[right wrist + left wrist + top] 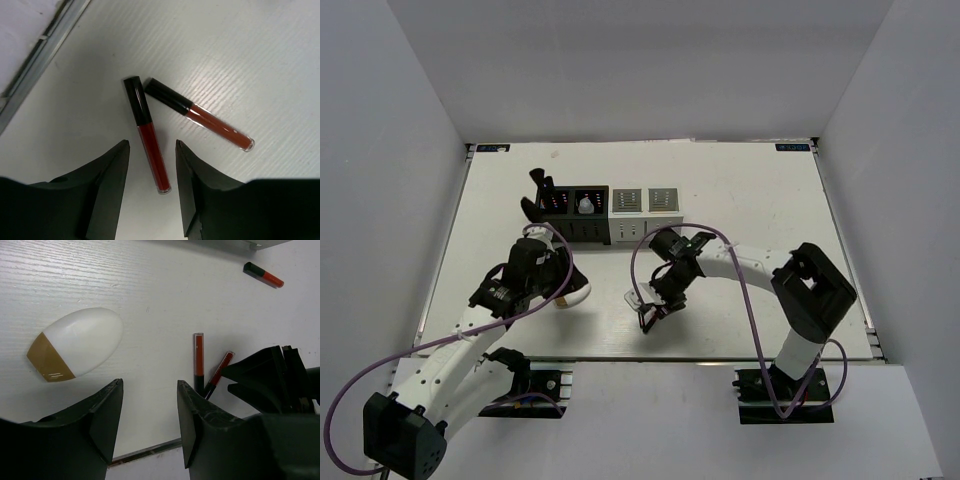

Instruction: Organize the makeup

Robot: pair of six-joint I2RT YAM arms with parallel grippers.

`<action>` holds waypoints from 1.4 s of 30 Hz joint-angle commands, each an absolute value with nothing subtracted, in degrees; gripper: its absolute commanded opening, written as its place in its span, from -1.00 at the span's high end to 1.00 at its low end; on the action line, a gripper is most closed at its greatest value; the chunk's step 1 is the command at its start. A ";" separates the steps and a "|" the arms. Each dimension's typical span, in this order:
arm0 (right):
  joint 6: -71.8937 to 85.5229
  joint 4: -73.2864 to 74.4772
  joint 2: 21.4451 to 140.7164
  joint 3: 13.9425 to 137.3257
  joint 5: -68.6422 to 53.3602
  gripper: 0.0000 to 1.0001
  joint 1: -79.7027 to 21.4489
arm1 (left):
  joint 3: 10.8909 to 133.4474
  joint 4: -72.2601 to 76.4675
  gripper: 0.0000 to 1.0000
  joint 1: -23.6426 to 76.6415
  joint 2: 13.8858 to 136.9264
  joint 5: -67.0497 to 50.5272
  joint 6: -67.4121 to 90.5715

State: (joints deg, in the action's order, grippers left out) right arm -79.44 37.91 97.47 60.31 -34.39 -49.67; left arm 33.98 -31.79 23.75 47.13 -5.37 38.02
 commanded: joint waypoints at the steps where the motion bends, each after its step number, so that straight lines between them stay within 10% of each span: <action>1: -78.57 37.26 99.05 63.54 -34.19 0.04 -50.36 | 33.57 -30.76 -0.15 23.82 46.32 -5.89 38.32; 20: -77.26 39.11 107.31 67.68 -29.80 0.28 -53.53 | 29.98 -26.90 -0.16 23.82 49.92 -10.19 38.14; 27: -70.86 36.91 105.91 64.95 -28.48 1.00 -52.65 | 27.78 -23.56 -0.14 23.82 53.43 -15.10 36.92; 42: -44.40 32.18 93.78 82.96 -47.01 1.00 -41.77 | 27.24 -23.20 -0.12 24.35 63.45 -13.98 36.39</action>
